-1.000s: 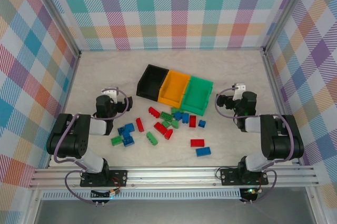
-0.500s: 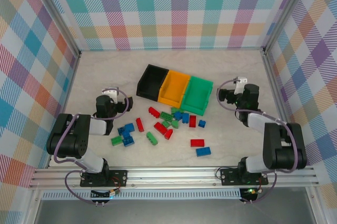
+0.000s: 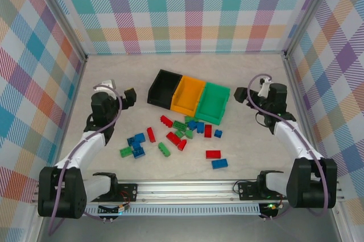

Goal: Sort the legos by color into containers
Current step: Pick up the lego from the center of the table.

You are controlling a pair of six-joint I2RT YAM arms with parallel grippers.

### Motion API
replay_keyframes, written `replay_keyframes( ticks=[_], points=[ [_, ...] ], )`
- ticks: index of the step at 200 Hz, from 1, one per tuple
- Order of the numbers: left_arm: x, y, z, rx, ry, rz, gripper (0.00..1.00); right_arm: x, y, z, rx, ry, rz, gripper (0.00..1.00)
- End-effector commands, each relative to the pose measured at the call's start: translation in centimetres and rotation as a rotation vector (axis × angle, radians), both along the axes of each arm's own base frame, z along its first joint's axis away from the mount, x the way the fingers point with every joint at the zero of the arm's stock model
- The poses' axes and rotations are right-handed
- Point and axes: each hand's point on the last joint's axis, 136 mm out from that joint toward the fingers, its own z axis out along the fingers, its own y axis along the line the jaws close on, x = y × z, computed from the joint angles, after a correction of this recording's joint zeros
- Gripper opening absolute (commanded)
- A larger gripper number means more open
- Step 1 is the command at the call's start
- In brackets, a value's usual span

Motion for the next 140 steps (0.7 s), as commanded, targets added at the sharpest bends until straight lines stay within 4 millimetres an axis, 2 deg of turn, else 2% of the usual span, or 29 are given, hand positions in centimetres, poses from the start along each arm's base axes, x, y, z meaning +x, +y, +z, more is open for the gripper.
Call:
replay_keyframes(
  ticks=[1,11,27,47,59,69,86,140],
  points=[
    [-2.2,-2.4,-3.3,-0.19,0.173,-0.075,1.0,-4.4,6.8,-2.1,0.1,0.222,0.215,0.97],
    [-2.7,-3.6,-3.7,-0.252,0.188,-0.123,1.0,-6.6,9.0,-3.3,0.003,0.278,0.286,0.96],
    [-3.3,-4.4,-4.5,-0.326,0.217,-0.141,1.0,-9.3,10.1,-5.2,-0.162,0.357,0.318,0.93],
    [-4.1,-4.7,-5.1,-0.299,0.226,-0.16,1.0,-12.2,9.3,-7.3,-0.23,0.46,0.314,0.84],
    [-4.4,-4.0,-5.6,-0.276,0.22,-0.119,1.0,-13.2,8.0,-8.7,-0.3,0.506,0.285,0.8],
    [-4.5,-4.0,-5.0,-0.283,0.2,-0.117,1.0,-13.9,6.9,-9.6,-0.355,0.536,0.261,0.78],
    [-4.8,-4.3,-4.5,-0.267,0.188,-0.138,1.0,-14.1,6.4,-10.4,-0.385,0.559,0.248,0.74],
    [-4.8,-4.6,-5.9,-0.273,0.228,-0.146,1.0,-12.4,9.6,-12.4,-0.359,0.609,0.274,0.68]
  ],
)
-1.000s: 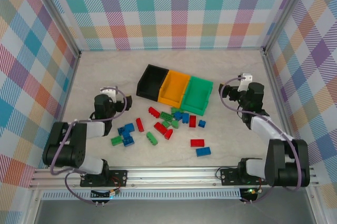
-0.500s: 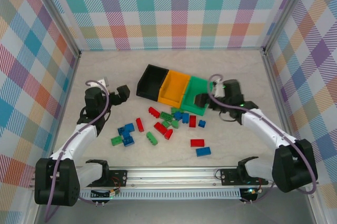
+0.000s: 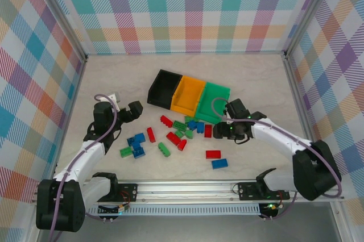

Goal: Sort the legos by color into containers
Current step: Pick up the lego from the center of the table.

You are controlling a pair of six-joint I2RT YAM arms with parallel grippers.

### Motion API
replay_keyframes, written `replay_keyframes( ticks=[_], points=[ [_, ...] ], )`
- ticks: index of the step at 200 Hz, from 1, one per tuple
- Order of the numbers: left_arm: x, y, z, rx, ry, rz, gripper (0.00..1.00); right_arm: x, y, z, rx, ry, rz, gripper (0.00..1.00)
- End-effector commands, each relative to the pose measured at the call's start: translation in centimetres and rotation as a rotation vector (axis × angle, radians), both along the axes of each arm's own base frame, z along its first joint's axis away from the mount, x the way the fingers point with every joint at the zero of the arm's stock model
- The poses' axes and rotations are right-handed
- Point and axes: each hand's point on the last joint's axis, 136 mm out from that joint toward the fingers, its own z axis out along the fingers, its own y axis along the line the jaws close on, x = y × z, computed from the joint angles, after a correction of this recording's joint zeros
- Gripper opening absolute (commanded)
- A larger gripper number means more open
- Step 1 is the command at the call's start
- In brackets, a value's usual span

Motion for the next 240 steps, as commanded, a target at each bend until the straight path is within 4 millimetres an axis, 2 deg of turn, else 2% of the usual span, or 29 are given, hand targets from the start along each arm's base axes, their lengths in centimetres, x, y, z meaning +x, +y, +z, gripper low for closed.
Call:
replay_keyframes(
  ticks=[1,32,75,103,114,141,166,194,212,240],
  points=[
    [-0.2,-0.6,-0.7,-0.02,0.026,-0.019,1.0,0.9,1.4,-0.4,-0.012,0.011,-0.002,0.68],
    [-0.2,-0.7,-1.1,-0.019,0.035,-0.025,1.0,1.6,1.2,-1.9,-0.116,0.031,0.015,0.6],
    [-0.1,-0.9,-1.2,-0.016,0.033,-0.034,1.0,2.0,1.2,-2.3,-0.133,0.008,0.021,0.53],
    [-0.1,-0.9,-1.4,-0.012,0.043,-0.035,1.0,2.3,1.4,-2.6,-0.141,0.005,0.027,0.39],
    [0.0,-0.9,-1.4,-0.011,0.041,-0.034,1.0,2.3,1.5,-2.3,-0.138,-0.004,0.029,0.34],
    [-0.1,-1.0,-1.6,-0.012,0.042,-0.035,1.0,2.5,1.0,-0.9,-0.145,-0.051,0.024,0.31],
    [0.0,-1.0,-1.9,-0.008,0.055,-0.032,1.0,2.8,1.1,1.9,-0.107,-0.114,0.022,0.31],
    [0.0,-1.0,-1.9,-0.005,0.055,-0.032,1.0,3.3,2.8,4.7,-0.006,-0.157,0.039,0.31],
    [0.0,-0.9,-1.9,0.0,0.054,-0.028,1.0,4.0,3.8,4.6,0.015,-0.14,0.055,0.31],
    [0.0,-1.0,-2.0,0.0,0.058,-0.03,1.0,5.3,5.0,3.2,0.019,-0.116,0.056,0.31]
  ],
)
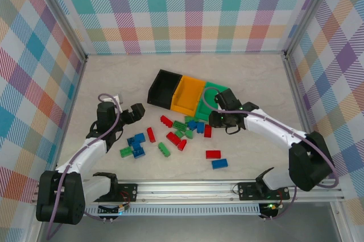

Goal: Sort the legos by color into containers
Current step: Pick up the lego from the center of the table, then rotate the container at the top-center of the table, then place the lego in the container.

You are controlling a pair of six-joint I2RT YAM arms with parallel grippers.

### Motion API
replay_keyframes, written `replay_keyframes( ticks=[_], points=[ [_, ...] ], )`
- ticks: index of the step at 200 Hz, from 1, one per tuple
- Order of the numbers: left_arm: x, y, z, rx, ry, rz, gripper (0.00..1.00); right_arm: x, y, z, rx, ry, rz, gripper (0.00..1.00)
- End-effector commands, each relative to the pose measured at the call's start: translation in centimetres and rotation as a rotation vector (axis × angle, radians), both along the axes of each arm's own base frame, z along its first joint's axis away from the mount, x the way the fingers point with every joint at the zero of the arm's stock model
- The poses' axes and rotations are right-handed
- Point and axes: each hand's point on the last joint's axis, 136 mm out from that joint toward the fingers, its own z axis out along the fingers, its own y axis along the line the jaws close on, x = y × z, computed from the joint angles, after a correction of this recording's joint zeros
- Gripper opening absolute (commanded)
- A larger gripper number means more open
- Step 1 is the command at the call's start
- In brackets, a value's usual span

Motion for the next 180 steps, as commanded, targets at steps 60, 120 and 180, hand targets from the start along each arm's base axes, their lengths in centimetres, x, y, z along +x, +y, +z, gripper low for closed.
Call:
replay_keyframes(
  ticks=[60,120,180],
  points=[
    [0.0,-0.5,0.2,-0.002,-0.008,-0.015,1.0,6.8,-2.2,-2.2,-0.183,-0.072,-0.005,0.31],
    [0.0,-0.5,0.1,0.006,-0.007,-0.016,1.0,10.2,-0.5,2.5,-0.079,-0.156,0.01,0.34],
    [0.1,-0.7,-0.3,0.018,0.005,-0.02,1.0,11.4,0.2,2.1,-0.118,-0.134,0.041,0.77]
  ],
)
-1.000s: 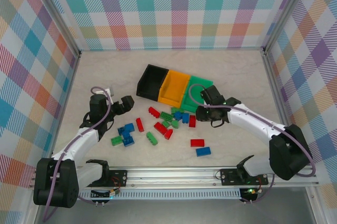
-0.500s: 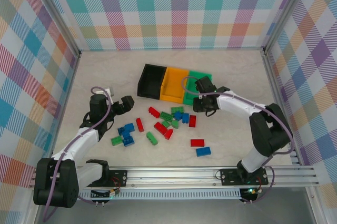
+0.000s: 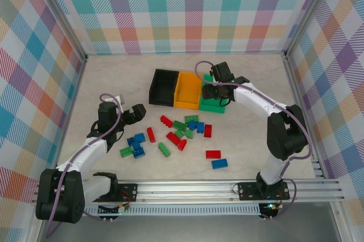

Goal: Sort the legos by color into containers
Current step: Place the lego in the container.

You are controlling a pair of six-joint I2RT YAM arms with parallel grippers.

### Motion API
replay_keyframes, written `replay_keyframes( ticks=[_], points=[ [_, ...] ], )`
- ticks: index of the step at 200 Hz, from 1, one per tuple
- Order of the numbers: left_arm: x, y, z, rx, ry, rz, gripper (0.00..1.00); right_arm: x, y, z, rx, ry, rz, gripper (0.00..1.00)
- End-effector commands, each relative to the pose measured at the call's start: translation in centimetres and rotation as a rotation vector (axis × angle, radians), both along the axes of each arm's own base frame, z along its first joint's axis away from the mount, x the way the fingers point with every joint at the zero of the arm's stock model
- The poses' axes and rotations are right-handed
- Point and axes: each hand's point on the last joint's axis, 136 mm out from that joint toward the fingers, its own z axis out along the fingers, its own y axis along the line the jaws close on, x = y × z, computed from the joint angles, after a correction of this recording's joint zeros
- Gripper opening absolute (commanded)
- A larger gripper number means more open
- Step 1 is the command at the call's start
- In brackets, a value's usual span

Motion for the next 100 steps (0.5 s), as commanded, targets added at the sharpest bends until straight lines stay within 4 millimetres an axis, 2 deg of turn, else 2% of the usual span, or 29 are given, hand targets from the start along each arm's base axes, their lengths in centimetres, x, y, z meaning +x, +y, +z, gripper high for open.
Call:
replay_keyframes(
  ticks=[1,16,31,42,60,77,100],
  points=[
    [0.1,-0.2,0.2,0.012,-0.009,-0.007,1.0,-1.9,0.4,-0.8,-0.006,0.057,0.05,0.77],
    [0.1,-0.3,0.2,0.014,-0.011,-0.008,1.0,-3.9,1.4,-0.5,0.008,0.061,0.105,0.76],
    [0.2,-0.4,0.1,0.012,-0.008,-0.011,1.0,-6.7,2.6,-0.8,0.008,0.088,0.17,0.72],
    [0.3,-0.5,0.0,0.008,-0.005,-0.014,1.0,-9.0,3.2,-1.3,0.019,0.125,0.203,0.67],
    [0.4,-0.8,-0.1,0.003,0.0,-0.021,1.0,-11.6,4.0,-2.5,0.032,0.171,0.23,0.6],
    [0.5,-0.9,-0.2,0.002,0.0,-0.025,1.0,-13.1,4.3,-3.9,0.024,0.21,0.234,0.56],
    [0.5,-0.9,-0.2,0.003,0.002,-0.025,1.0,-13.6,4.7,-5.8,0.001,0.246,0.226,0.52]
  ],
)
